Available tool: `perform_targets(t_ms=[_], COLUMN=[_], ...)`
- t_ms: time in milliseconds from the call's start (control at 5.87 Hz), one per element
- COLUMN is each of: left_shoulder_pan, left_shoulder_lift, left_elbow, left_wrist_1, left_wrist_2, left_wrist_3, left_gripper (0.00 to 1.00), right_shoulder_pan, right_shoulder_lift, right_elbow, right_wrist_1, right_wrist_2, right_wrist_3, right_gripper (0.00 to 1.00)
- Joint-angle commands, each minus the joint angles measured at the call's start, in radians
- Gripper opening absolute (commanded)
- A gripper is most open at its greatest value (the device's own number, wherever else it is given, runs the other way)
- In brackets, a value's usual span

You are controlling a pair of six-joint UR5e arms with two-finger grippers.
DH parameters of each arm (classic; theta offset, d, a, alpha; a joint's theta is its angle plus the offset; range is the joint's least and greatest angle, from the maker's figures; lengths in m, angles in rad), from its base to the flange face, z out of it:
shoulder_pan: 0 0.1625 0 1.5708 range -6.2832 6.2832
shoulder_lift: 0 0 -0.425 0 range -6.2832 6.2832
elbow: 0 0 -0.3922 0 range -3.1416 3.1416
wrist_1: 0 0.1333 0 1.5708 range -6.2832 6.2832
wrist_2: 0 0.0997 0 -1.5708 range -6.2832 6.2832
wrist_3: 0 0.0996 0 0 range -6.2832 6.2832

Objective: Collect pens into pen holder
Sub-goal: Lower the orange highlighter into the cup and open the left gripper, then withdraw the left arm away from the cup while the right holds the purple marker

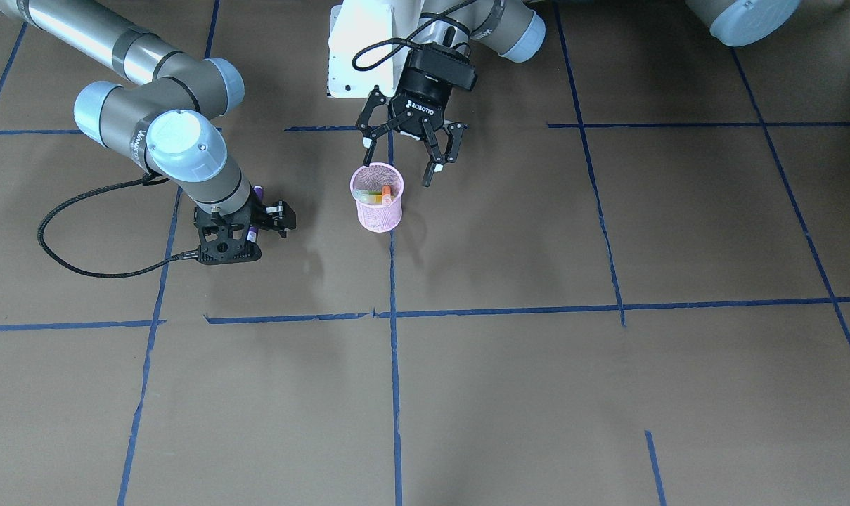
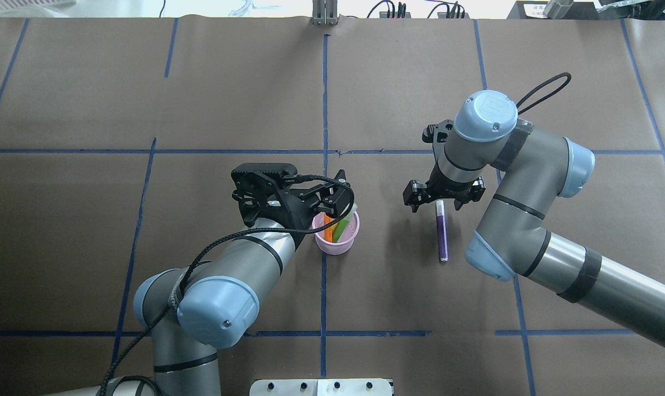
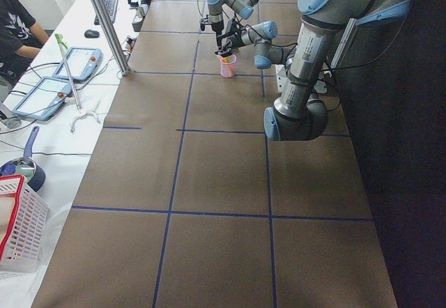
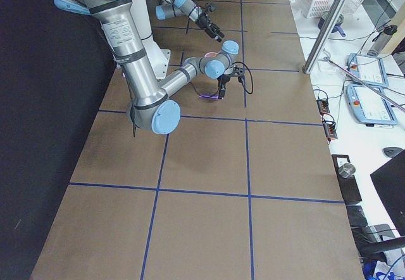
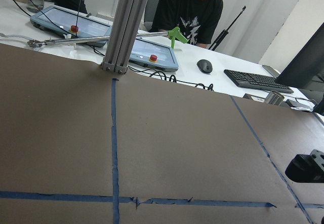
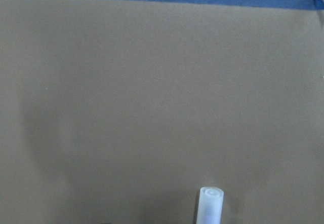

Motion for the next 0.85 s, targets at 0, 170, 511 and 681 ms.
perform_targets(t_ms=[0, 170, 511, 681], left_shoulder_pan=[-0.053, -0.16, -0.452, -0.593], left_shoulder_lift=[0.001, 0.003, 0.006, 0.015], left_elbow=[-0.091, -0.111, -0.156, -0.153], left_wrist_1=[0.061, 0.139, 0.374, 0.431], left_wrist_2=[-0.111, -0.288, -0.81, -1.033], left_wrist_3=[0.126, 0.144, 0.149, 0.155], left_gripper=[1.0, 1.0, 1.0, 1.0], right_shoulder_pan=[0.0, 0.0, -0.002, -0.006], right_shoulder_lift=[-0.001, -0.001, -0.006, -0.007], right_elbow=[-0.004, -0.004, -0.009, -0.009], right_wrist_1=[0.0, -0.002, -0.005, -0.005], right_wrist_2=[-0.001, -0.001, -0.001, -0.001], right_wrist_3=[0.001, 0.001, 0.004, 0.013], right_gripper=[1.0, 1.0, 1.0, 1.0])
